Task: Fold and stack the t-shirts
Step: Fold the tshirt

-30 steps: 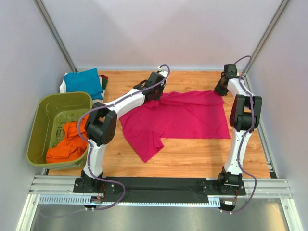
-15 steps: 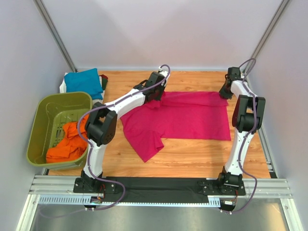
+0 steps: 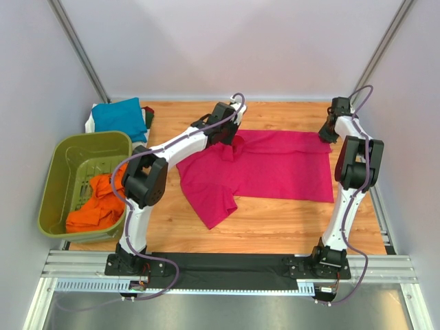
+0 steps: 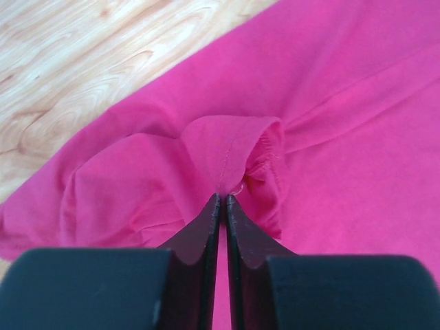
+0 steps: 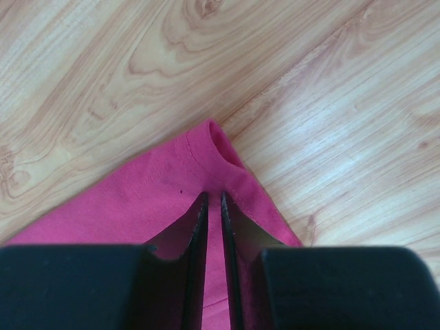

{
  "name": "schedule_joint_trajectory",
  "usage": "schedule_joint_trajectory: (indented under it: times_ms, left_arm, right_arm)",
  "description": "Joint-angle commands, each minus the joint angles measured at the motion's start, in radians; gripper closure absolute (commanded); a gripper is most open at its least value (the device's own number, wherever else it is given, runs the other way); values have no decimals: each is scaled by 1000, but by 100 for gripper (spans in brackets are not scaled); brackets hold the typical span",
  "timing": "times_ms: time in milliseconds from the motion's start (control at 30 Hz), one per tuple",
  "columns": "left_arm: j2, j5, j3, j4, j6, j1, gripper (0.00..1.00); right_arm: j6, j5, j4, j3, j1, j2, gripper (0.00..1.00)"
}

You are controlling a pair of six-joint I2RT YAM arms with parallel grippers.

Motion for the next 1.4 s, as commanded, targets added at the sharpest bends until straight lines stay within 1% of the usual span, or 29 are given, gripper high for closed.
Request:
schedule_joint_trajectory:
  times_ms: [0, 33, 100, 333, 533, 667, 833, 967, 1367]
  left_arm:
    - [-17, 107, -18, 25, 58, 0, 90]
    - [-38, 116, -33, 21, 60, 0, 97]
    - [-64, 155, -82, 19, 90, 0, 100]
    - [-196, 199, -199, 45, 109, -2, 100]
    - [-230, 205, -228, 13, 103, -7, 100]
    - [-229, 132, -245, -13, 109, -7, 100]
    - [-262, 110, -282, -37, 162, -7, 100]
    - [-285, 63, -317, -48, 185, -7, 100]
    - [-341, 66, -348, -64, 248, 16, 100]
  right_arm:
    - [-21, 22, -50, -36, -6, 13, 85]
    - [-21, 20, -52, -36, -6, 13, 85]
    - [-18, 19, -52, -38, -6, 13, 85]
    - [-15, 19, -52, -50, -6, 12, 86]
    - [-10, 11, -52, -52, -6, 7, 87]
    - [-9, 9, -52, -52, -6, 7, 87]
    - [-10, 12, -53, -53, -6, 9, 87]
    - [-9, 11, -55, -55, -6, 10, 87]
    - [-7, 12, -56, -58, -6, 12, 87]
